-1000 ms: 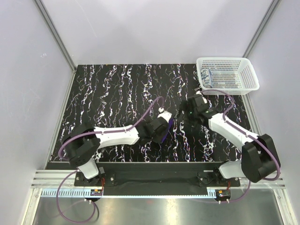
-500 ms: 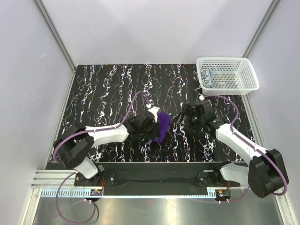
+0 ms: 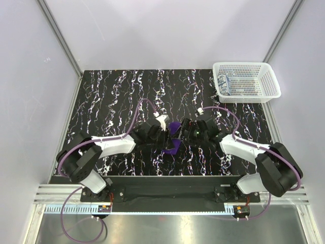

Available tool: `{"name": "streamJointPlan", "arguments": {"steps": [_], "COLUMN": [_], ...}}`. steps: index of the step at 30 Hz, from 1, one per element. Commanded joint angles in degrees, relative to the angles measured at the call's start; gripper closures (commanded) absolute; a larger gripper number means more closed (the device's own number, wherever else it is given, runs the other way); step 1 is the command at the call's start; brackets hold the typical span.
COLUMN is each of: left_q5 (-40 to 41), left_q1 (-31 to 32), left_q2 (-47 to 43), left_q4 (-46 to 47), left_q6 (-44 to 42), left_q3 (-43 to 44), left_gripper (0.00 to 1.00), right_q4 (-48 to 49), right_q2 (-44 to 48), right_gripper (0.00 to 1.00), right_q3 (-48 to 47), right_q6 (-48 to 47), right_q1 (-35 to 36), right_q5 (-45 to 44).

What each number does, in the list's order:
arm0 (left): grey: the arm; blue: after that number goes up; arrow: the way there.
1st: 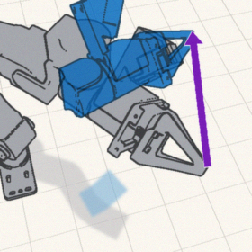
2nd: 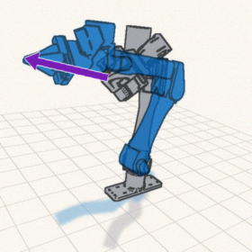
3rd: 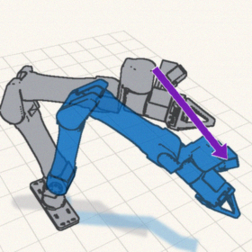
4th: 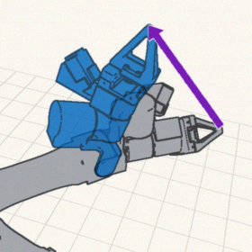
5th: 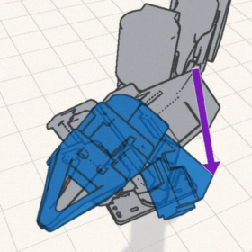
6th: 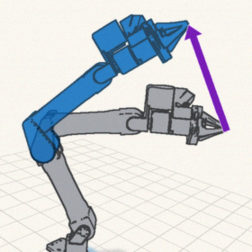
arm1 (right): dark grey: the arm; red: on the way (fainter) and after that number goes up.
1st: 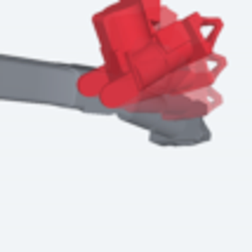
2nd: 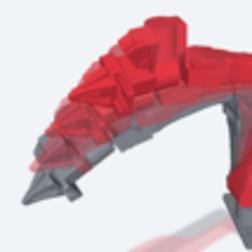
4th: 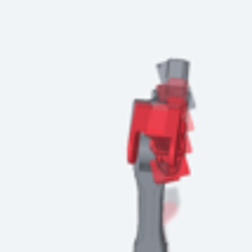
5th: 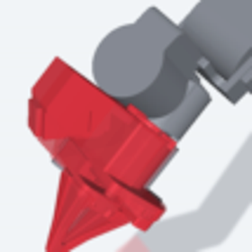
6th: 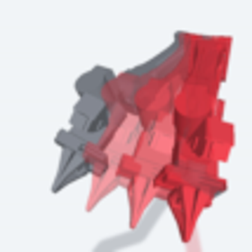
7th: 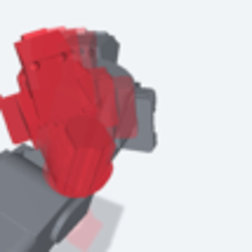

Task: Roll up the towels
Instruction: Roll the towel, then place the rolled towel into the container

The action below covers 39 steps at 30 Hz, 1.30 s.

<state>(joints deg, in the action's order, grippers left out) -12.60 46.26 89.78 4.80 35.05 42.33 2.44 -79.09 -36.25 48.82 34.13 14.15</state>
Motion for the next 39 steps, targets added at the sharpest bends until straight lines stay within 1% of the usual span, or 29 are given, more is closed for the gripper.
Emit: {"name": "streamJointPlan", "arguments": {"steps": [1,6,13,18,22,26,32,33,36,39], "left_q5": [-4.80,-8.05,-10.42,-11.66,-13.15,-15.08,-19.12,-19.39,-20.80,-21.06], "left_q1": [-1.78,-3.54,-5.21,-6.09,-6.80,-8.02,-10.75,-11.01,-11.81,-12.07], "left_q2": [0.31,0.75,0.75,1.01,1.01,1.10,1.80,1.98,2.51,2.68], "left_q4": [-0.23,1.70,3.38,3.81,5.48,7.15,11.98,13.03,14.62,14.98], "left_q6": [1.43,2.74,3.71,3.71,4.33,5.64,8.45,8.72,9.78,9.95], "left_q3": [-3.39,-4.36,-4.97,-5.32,-6.11,-7.34,-9.54,-9.80,-10.42,-10.51], "left_gripper": [0.59,0.59,0.59,0.59,0.59,0.59,0.60,0.60,0.60,0.60], "right_q4": [7.92,13.20,23.56,27.26,32.36,35.96,45.80,48.51,52.83,54.77], "right_q2": [-0.10,-2.64,-5.28,-8.53,-11.87,-14.07,-17.85,-18.46,-20.92,-22.42], "right_gripper": [0.01,0.01,0.02,0.02,0.03,0.08,0.12,0.15,0.18,0.20], "right_q3": [1.00,2.76,7.15,7.86,8.48,9.00,11.64,11.99,11.91,11.03], "right_q6": [0.75,1.02,3.30,4.62,6.11,7.34,10.06,10.42,11.21,11.30], "right_q1": [0.50,0.50,0.50,0.50,0.59,0.50,0.76,1.20,3.30,6.02], "right_q5": [-1.05,-1.67,-2.29,-1.94,-1.67,-1.23,0.87,1.31,2.81,2.81]}}
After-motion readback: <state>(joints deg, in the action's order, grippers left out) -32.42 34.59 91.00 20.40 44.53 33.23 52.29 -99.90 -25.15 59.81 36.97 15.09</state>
